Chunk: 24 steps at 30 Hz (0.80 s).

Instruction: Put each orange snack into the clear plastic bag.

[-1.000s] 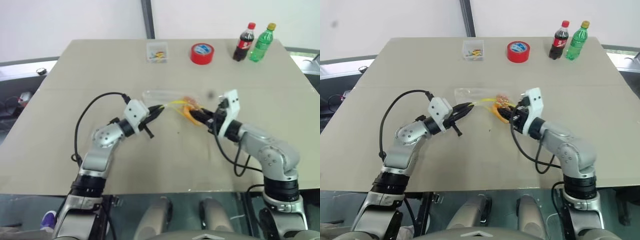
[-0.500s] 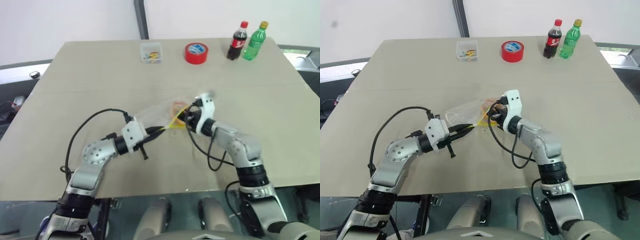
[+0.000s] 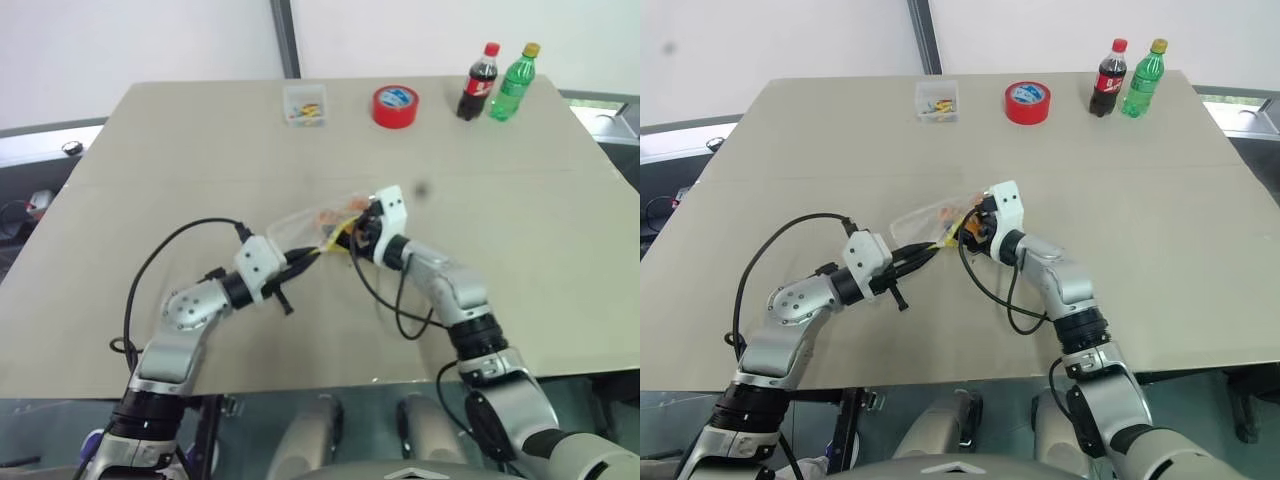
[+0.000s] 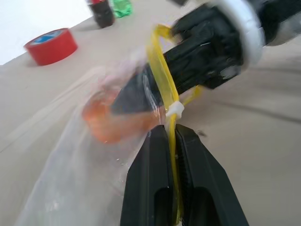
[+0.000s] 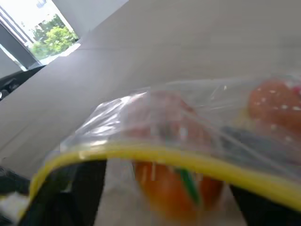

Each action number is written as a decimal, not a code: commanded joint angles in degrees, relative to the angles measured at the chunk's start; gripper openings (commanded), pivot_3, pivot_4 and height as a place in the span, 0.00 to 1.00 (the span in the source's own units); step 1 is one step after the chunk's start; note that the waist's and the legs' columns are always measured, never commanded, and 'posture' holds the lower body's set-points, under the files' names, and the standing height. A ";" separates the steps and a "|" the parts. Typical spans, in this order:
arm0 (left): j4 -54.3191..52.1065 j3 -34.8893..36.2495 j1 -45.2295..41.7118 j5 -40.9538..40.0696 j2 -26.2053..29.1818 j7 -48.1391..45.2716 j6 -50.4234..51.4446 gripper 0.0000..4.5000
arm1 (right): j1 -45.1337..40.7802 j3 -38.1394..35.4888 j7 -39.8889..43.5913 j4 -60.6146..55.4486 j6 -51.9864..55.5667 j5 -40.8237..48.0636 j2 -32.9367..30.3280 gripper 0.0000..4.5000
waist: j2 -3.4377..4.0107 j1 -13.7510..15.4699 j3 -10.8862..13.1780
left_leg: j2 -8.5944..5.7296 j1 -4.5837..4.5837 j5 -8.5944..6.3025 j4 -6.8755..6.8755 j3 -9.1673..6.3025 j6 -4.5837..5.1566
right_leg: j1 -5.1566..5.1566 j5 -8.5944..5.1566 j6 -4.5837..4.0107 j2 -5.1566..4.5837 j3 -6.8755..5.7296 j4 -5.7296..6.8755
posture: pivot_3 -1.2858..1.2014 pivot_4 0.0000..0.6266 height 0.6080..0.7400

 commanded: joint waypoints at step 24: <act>-0.51 4.56 -4.65 -5.21 -0.52 1.83 4.47 0.00 | -2.55 15.38 0.41 2.51 -42.82 -39.97 -25.57 0.93 | -0.02 -0.05 0.00 | 0.03 0.02 0.00 0.02 0.16 -0.01 | 0.03 0.00 0.00 0.01 0.12 0.01 | 0.52 0.24 1.00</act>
